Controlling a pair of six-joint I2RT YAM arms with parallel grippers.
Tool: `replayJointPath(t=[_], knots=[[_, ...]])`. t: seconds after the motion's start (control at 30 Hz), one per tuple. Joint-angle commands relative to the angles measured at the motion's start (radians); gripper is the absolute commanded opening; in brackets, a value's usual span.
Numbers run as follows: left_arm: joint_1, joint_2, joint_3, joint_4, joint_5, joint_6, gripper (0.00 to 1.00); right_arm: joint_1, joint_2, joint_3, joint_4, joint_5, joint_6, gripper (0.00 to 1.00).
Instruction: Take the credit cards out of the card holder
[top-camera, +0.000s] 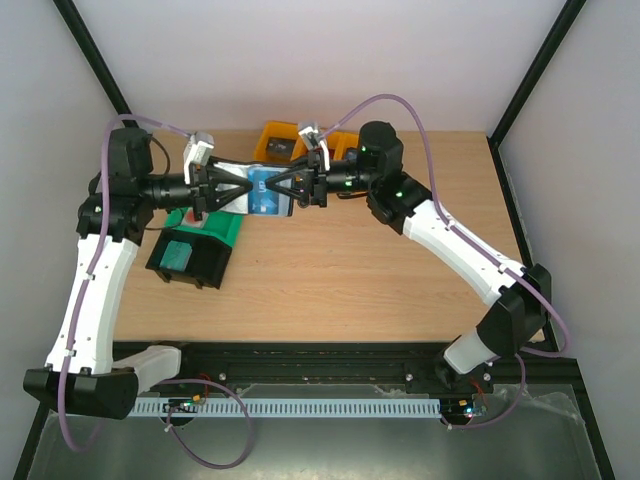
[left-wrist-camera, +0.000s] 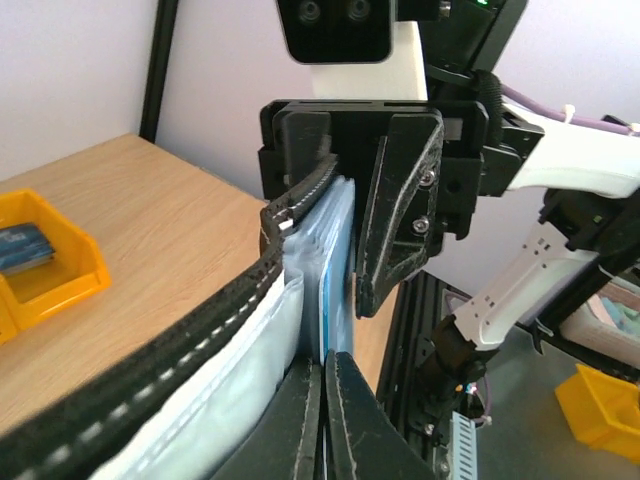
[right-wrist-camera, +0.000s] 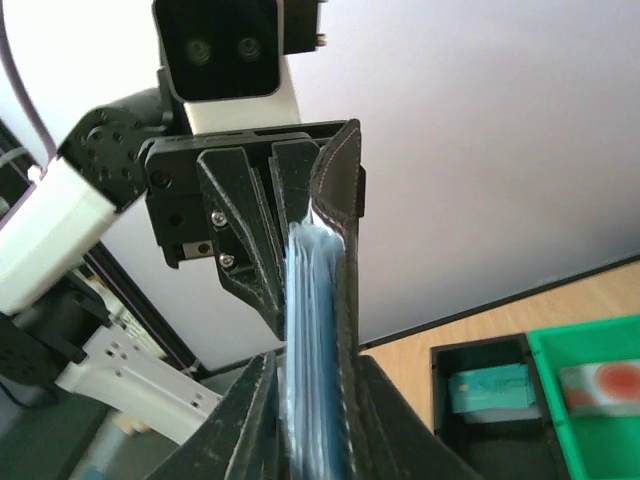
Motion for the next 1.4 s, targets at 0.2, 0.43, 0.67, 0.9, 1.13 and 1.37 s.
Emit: replayJointPath(t=[0.2,0.43,0.67,0.9,1.13,1.37], knots=[[0.045,-0.02,0.024,-0.036,0.075,0.033,0.02,0.007,-0.04,-0.032,-0.015,-0.045,-0.068,0.33],[0.081,-0.022,0.019,-0.087,0.075,0.099,0.02,-0.006,-0.049,-0.038,-0.065,-0.041,-0.105,0.37],[0.083,-0.022,0.023,-0.119,0.081,0.141,0.02,-0.01,-0.049,-0.034,-0.071,-0.045,-0.108,0.16],[0.088,-0.02,0.037,-0.152,0.016,0.177,0.02,-0.025,-0.042,-0.03,-0.087,-0.035,-0.111,0.06],[0.088,-0.017,0.041,-0.127,0.021,0.14,0.02,-0.03,-0.039,-0.034,-0.06,-0.052,-0.082,0.21],[0.088,-0.015,0.048,-0.117,0.043,0.116,0.02,-0.029,-0.05,-0.083,0.048,-0.04,-0.015,0.11]])
